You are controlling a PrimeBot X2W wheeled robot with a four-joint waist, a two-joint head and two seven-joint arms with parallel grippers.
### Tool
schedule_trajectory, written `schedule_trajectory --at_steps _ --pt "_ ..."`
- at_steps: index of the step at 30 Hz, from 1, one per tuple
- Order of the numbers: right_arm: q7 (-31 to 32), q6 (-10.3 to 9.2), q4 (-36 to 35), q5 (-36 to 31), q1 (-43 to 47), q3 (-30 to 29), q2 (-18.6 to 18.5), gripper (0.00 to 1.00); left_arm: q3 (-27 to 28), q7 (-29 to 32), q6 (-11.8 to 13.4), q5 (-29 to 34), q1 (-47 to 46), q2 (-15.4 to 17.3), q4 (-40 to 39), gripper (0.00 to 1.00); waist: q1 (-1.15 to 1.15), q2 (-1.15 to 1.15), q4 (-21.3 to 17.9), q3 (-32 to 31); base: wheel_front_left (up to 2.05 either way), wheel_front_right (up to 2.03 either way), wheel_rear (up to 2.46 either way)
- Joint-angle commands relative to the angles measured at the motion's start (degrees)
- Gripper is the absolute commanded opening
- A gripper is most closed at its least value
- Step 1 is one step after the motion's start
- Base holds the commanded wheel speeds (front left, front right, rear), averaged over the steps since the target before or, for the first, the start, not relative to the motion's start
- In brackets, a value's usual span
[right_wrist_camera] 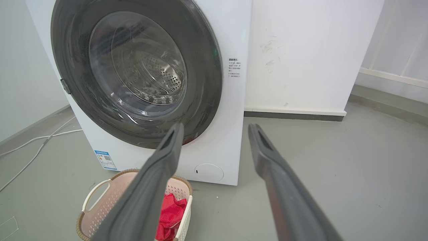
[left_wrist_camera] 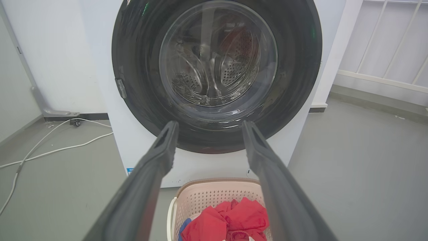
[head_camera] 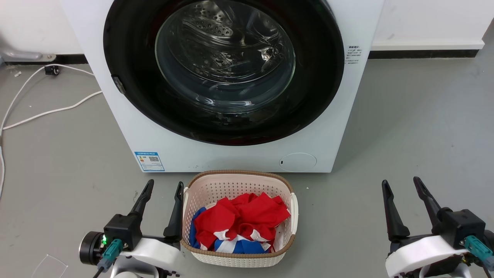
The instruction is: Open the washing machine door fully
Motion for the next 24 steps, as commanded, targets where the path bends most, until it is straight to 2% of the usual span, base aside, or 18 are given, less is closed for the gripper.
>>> schedule_trajectory --at_steps 1,13,14,15,16,24 --pt "-0.4 -0.01 0.1 0.3 0.2 0.0 0.2 1.0 0.2 -0.2 -0.1 0.1 0.1 0.1 0.0 1.0 0.0 0.0 0.0 0.0 0.0 0.0 0.0" --pt "-0.9 -0.01 0.7 0.9 -0.2 0.2 0.2 1.0 0.7 -0.2 -0.5 -0.4 -0.2 -0.3 1.0 1.0 0.0 0.0 -0.1 0.0 0.0 0.0 0.0" --pt "-0.9 -0.01 0.7 1.3 -0.3 0.1 0.2 0.91 0.7 -0.2 -0.6 -0.5 -0.2 -0.3 1.0 1.0 0.0 0.0 0.0 0.0 0.0 0.0 0.0" --pt "-0.9 -0.01 0.8 1.6 -0.4 0.2 0.2 0.4 0.7 -0.2 -0.6 -0.5 -0.3 -0.3 1.0 1.0 0.0 0.0 0.0 0.0 0.0 0.0 0.0" --pt "-0.8 -0.01 0.8 1.8 -0.4 0.2 0.2 0.0 0.7 -0.2 -0.6 -0.4 -0.3 -0.3 0.9 1.0 0.0 0.0 0.0 0.0 0.0 0.0 0.0" --pt "-0.7 -0.01 1.4 4.7 -0.9 -0.1 0.2 0.0 1.1 -0.2 -0.8 -0.6 -0.3 -0.5 1.0 1.0 0.0 0.0 -0.1 0.1 0.0 0.0 0.0"
